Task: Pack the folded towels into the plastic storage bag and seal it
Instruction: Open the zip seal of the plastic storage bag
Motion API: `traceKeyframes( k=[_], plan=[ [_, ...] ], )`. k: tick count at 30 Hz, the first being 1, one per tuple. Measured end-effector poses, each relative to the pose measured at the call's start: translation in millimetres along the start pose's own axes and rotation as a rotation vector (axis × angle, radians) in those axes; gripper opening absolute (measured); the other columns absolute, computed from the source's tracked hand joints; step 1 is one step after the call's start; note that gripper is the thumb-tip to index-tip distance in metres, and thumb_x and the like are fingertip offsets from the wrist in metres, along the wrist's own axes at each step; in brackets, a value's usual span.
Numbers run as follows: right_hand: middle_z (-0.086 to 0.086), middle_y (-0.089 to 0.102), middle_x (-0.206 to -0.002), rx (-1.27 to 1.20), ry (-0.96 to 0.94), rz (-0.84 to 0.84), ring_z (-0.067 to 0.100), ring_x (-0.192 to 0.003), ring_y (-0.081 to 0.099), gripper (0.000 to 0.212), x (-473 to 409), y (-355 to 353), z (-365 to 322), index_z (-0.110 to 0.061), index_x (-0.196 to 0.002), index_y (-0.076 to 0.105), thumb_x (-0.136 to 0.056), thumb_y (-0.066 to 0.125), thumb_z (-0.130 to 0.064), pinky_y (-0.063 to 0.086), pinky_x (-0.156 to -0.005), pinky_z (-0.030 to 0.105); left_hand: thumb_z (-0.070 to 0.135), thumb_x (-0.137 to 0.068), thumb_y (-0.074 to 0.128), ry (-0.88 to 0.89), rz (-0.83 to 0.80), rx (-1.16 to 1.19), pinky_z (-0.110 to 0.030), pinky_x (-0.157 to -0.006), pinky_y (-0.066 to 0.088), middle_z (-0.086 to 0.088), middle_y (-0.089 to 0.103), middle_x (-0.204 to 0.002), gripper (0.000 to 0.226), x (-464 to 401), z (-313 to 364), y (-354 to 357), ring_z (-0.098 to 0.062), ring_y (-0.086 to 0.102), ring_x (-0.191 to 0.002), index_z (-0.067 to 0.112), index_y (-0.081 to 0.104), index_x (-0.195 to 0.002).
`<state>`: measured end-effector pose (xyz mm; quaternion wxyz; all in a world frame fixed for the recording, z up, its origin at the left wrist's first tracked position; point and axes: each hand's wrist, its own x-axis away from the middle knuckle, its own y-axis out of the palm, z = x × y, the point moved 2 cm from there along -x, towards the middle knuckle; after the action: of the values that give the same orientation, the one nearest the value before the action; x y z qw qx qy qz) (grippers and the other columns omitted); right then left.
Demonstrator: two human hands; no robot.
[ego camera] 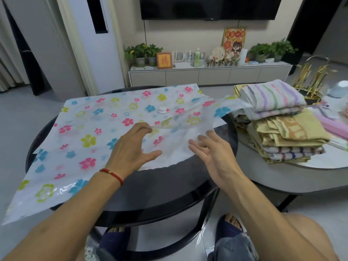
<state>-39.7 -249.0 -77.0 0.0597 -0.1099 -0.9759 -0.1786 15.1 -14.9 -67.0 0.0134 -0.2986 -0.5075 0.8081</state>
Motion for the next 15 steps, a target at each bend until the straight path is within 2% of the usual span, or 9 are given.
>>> traceKeyframes(
  k=[2,4,6,8,10,12,14,15],
  plan=[
    [0.004,0.042,-0.156,0.026,-0.035,-0.021,0.020,-0.138,0.053,0.075,1,-2,2,-0.010,-0.163,0.027,-0.095,0.059,0.001,0.046,-0.114,0.043,0.051,-0.073,0.080,-0.020,0.010,0.017,-0.038,-0.095,0.054,0.000,0.053,-0.135,0.068,0,-3,-1,-0.021,0.060,-0.112,0.015,0.058,-0.126],
    [-0.001,0.037,-0.161,0.157,-0.062,-0.024,0.016,-0.143,0.044,0.078,5,-3,4,-0.024,-0.164,0.027,-0.094,0.059,-0.010,0.041,-0.118,0.046,0.050,-0.071,0.081,-0.011,0.006,0.042,-0.035,-0.094,0.054,0.001,0.051,-0.135,0.070,0,-4,-2,-0.019,0.060,-0.107,0.016,0.057,-0.127],
    [-0.007,0.041,-0.155,0.239,-0.011,-0.048,0.018,-0.138,0.049,0.077,8,-3,9,-0.038,-0.161,0.028,-0.093,0.058,-0.019,0.046,-0.112,0.049,0.048,-0.071,0.083,0.011,0.008,0.050,-0.033,-0.092,0.054,0.000,0.048,-0.137,0.074,-1,-3,-3,-0.017,0.061,-0.102,0.014,0.055,-0.130],
    [-0.003,0.049,-0.145,0.189,0.105,-0.032,0.023,-0.126,0.058,0.069,12,-6,14,-0.044,-0.154,0.031,-0.096,0.057,-0.018,0.056,-0.099,0.047,0.043,-0.071,0.084,0.023,0.045,0.055,-0.030,-0.089,0.055,-0.003,0.046,-0.137,0.075,-4,-3,-6,-0.016,0.058,-0.098,0.011,0.054,-0.131],
    [0.011,0.049,-0.143,0.059,0.217,0.050,0.039,-0.120,0.063,0.050,13,-12,15,-0.026,-0.146,0.039,-0.099,0.055,-0.015,0.060,-0.093,0.051,0.040,-0.069,0.086,-0.004,0.109,0.101,-0.022,-0.085,0.052,-0.004,0.045,-0.136,0.074,-7,-7,-12,-0.015,0.055,-0.095,0.011,0.054,-0.129],
    [0.021,0.046,-0.145,-0.023,0.276,0.102,0.050,-0.114,0.065,0.024,11,-16,10,-0.011,-0.124,0.050,-0.100,0.051,-0.013,0.059,-0.093,0.056,0.039,-0.067,0.088,-0.055,0.162,0.158,-0.011,-0.080,0.043,-0.001,0.044,-0.134,0.075,-9,-15,-17,-0.015,0.054,-0.091,0.012,0.054,-0.128],
    [0.018,0.048,-0.141,0.073,0.254,0.090,0.044,-0.110,0.067,0.029,10,-18,10,-0.009,-0.130,0.049,-0.101,0.050,-0.012,0.060,-0.091,0.054,0.041,-0.066,0.089,-0.075,0.143,0.166,-0.008,-0.078,0.041,-0.001,0.042,-0.135,0.079,-8,-19,-16,-0.015,0.054,-0.090,0.013,0.052,-0.130],
    [0.013,0.051,-0.137,0.214,0.201,0.071,0.037,-0.109,0.067,0.036,12,-17,10,-0.010,-0.137,0.047,-0.101,0.050,-0.014,0.062,-0.090,0.051,0.041,-0.066,0.088,-0.061,0.112,0.154,-0.011,-0.079,0.043,-0.002,0.041,-0.137,0.081,-7,-18,-14,-0.016,0.055,-0.090,0.012,0.051,-0.131]
  ],
)
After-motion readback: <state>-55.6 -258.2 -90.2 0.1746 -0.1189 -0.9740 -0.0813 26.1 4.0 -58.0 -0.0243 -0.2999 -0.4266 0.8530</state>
